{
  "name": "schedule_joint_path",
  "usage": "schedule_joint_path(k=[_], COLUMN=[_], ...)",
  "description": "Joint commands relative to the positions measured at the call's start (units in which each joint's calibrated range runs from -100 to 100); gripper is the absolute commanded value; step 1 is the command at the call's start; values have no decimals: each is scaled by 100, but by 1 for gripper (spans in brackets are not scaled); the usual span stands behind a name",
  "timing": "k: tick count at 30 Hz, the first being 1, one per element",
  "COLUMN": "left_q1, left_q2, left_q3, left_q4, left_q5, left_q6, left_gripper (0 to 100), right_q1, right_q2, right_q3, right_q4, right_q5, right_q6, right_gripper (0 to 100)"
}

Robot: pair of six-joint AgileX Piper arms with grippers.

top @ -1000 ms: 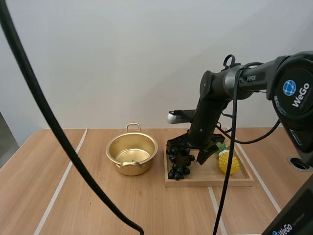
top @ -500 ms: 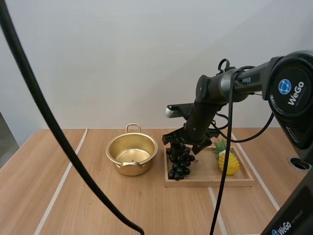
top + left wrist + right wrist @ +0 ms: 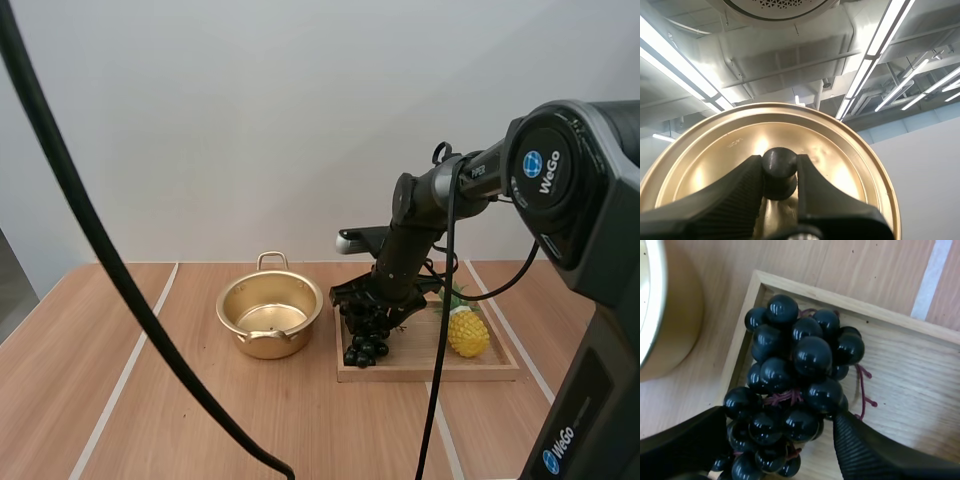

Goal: Open the pot, put the grape inside, and close it

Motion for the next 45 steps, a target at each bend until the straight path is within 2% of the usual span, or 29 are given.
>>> schedule_joint_path(k=[1,10,15,16,17,18,19,26,31,37,45], left_q1=[3,3,3,3,3,3,3,3,3,3,3], left_q2=[-11,-11,-11,-11,-11,-11,-11,-11,-11,-11,-11], left_q3=[-9,-9,-9,-9,-9,-9,-9,-9,-9,-9,-9], left_q4=[23,23,23,23,23,23,23,23,23,23,13], left_q5=[-82,-82,-45,-7,10,30,52,34,34,34,212], left_q6=[-61,-39,-40,-40,-27,-27,-27,-27,-27,90,89], left_gripper=[0,0,0,0,0,0,0,0,0,0,0], right_q1=[7,7,7,7,7,7,7,7,7,7,7], right_q2=[103,448,448,437,437,437,437,219,-437,-1228,-1954], right_q3=[16,16,-12,-12,-12,-12,-12,-45,-409,-872,-887], right_q4=[11,11,11,11,11,11,36,88,88,88,254], right_q5=[-198,-315,-338,-338,-338,-338,-321,-304,-6,946,1113], right_q6=[11,-21,-444,-504,-508,-508,-460,-403,-403,-403,-489], right_gripper=[100,100,100,85,55,20,0,0,0,0,0])
